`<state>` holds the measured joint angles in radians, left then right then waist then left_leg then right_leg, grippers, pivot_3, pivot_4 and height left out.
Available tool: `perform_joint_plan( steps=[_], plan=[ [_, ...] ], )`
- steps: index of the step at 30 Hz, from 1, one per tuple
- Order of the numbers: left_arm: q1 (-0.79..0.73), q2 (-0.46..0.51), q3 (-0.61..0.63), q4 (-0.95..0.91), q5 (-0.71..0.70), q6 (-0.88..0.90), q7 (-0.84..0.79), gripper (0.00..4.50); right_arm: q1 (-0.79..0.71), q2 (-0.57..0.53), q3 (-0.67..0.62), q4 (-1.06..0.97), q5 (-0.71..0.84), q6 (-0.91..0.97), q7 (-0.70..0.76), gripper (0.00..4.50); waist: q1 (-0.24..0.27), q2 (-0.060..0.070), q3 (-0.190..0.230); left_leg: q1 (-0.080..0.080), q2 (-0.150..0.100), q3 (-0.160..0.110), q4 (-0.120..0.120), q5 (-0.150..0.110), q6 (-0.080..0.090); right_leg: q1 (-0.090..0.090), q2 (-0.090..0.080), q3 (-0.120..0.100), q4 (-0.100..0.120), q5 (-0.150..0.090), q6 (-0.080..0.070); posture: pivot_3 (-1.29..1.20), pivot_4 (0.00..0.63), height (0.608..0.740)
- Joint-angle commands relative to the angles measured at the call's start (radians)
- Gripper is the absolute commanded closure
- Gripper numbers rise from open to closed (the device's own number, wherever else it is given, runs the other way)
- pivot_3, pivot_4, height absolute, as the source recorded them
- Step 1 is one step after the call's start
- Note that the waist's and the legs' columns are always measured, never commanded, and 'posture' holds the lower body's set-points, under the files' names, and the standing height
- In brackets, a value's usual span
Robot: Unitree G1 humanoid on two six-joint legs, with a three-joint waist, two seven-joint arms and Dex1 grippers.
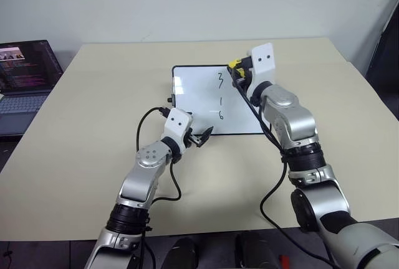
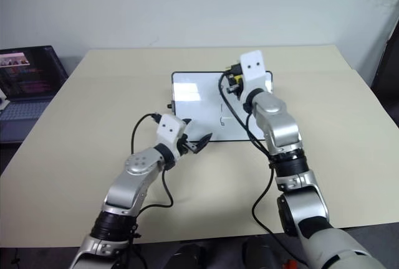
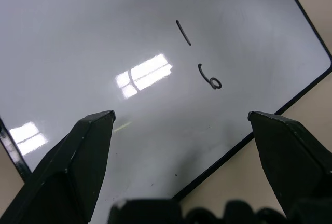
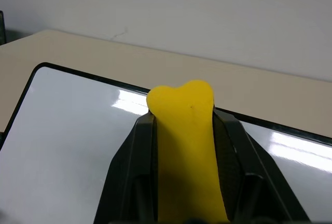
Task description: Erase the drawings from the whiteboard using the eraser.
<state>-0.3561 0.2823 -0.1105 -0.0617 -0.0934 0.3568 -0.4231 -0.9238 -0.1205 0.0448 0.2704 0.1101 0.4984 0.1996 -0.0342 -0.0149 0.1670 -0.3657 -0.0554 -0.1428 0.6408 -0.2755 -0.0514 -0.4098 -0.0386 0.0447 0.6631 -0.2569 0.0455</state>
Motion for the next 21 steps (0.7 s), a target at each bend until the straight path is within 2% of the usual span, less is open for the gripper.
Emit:
perform_joint_plan(
  steps=[1,8,21],
  plan=[
    [-0.012,0.010,0.022,-0.012,0.006,-0.032,0.007,0.00,-0.069,0.022,0.008,0.049,-0.014,-0.096,0.016,3.39,0.000,0.000,0.000,0.000,0.000,0.000,0.000,0.000,0.000,0.000,0.000,0.000,0.000,0.000,0.000,0.00,0.150,0.740],
    [-0.010,0.013,0.028,-0.018,0.005,-0.036,0.010,0.00,-0.125,0.046,0.037,0.197,-0.050,-0.215,0.051,3.39,0.000,0.000,0.000,0.000,0.000,0.000,0.000,0.000,0.000,0.000,0.000,0.000,0.000,0.000,0.000,0.00,0.150,0.740],
    [0.020,0.013,0.045,-0.081,0.002,-0.020,0.030,0.00,-0.192,0.041,0.067,0.343,-0.139,-0.264,0.050,3.39,-0.001,0.000,0.000,0.000,0.000,0.000,0.000,0.000,0.000,-0.001,0.000,0.001,0.000,0.000,0.000,0.00,0.150,0.740]
  ],
)
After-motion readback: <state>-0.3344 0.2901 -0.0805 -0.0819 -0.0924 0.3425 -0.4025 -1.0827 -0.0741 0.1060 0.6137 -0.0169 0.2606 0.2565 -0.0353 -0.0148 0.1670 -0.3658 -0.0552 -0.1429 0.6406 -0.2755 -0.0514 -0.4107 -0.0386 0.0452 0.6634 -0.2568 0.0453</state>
